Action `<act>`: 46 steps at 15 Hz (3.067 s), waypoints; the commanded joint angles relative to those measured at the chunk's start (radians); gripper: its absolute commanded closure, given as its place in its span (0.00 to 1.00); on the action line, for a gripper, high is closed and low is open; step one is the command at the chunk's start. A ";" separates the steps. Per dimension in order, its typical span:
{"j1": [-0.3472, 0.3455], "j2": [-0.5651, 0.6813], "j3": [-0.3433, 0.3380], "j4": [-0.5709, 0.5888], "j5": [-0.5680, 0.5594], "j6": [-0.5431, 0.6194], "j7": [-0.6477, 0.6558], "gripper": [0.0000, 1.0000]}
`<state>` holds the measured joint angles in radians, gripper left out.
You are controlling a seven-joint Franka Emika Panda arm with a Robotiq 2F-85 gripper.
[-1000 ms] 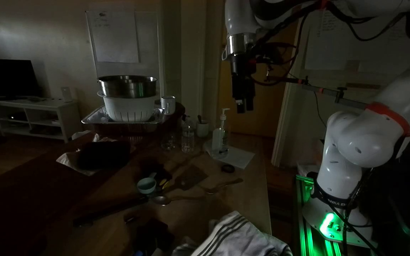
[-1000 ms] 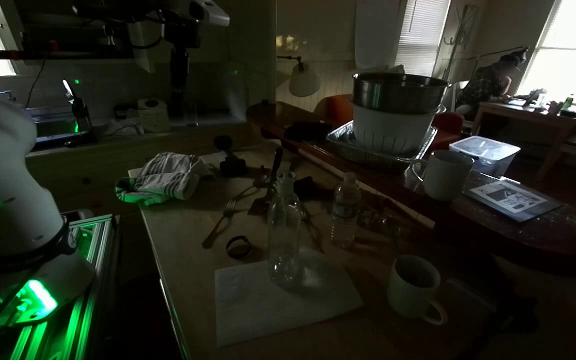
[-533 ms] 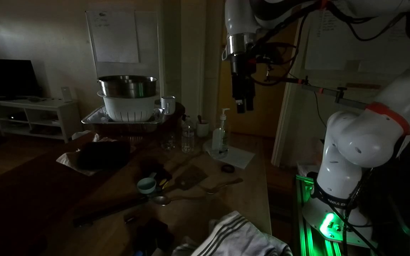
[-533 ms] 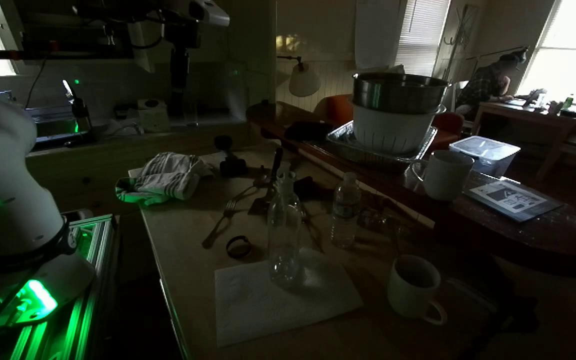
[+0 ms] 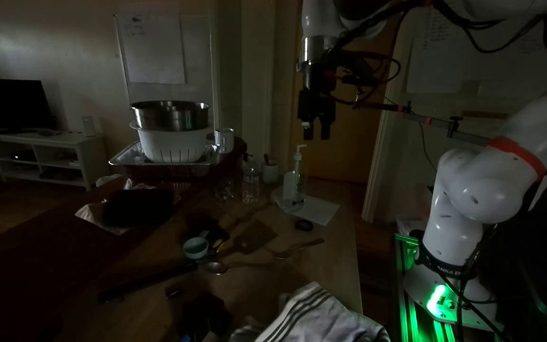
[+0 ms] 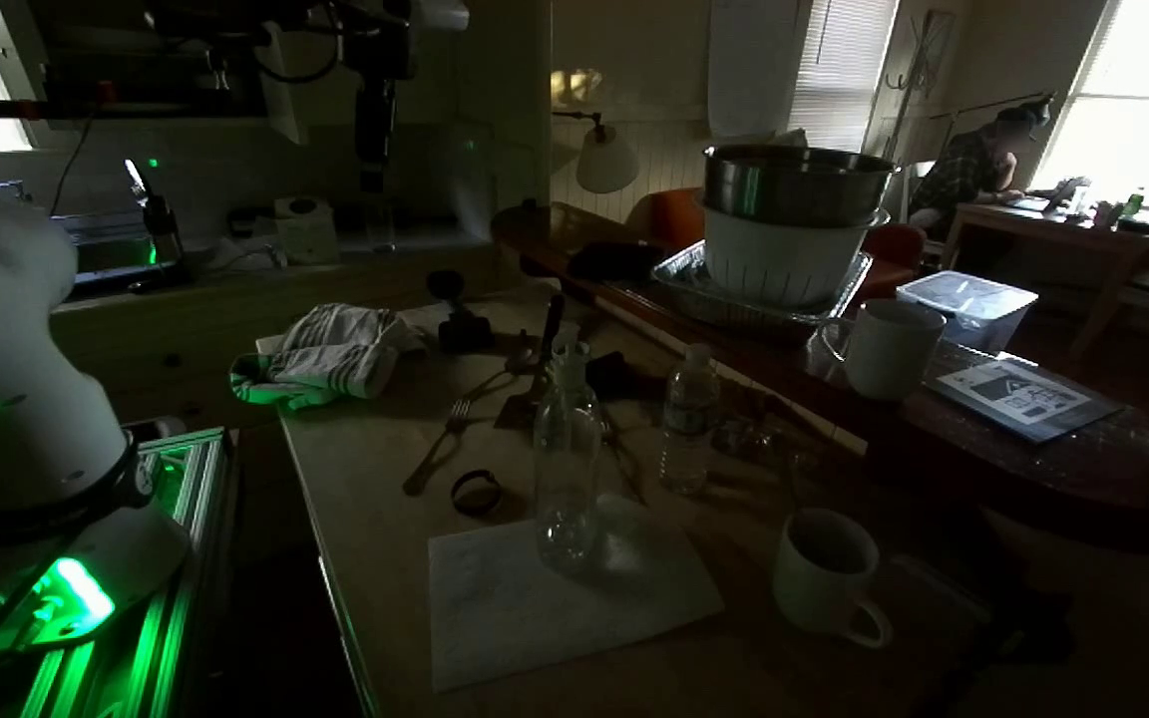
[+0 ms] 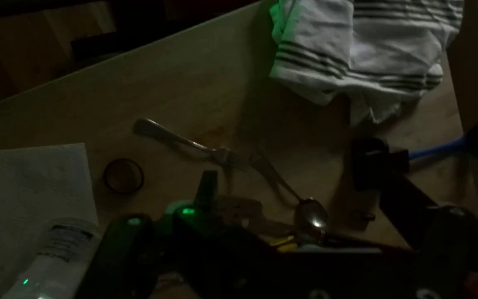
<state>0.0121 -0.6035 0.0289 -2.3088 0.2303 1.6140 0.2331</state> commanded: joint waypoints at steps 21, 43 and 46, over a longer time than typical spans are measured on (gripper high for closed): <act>-0.204 0.123 -0.107 0.417 0.071 0.059 0.297 0.00; -0.092 0.704 -0.023 0.827 -0.205 0.450 0.948 0.00; -0.088 0.708 -0.024 0.846 -0.196 0.434 0.949 0.00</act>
<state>-0.1096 0.1025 0.0413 -1.4686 0.0296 2.0522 1.1847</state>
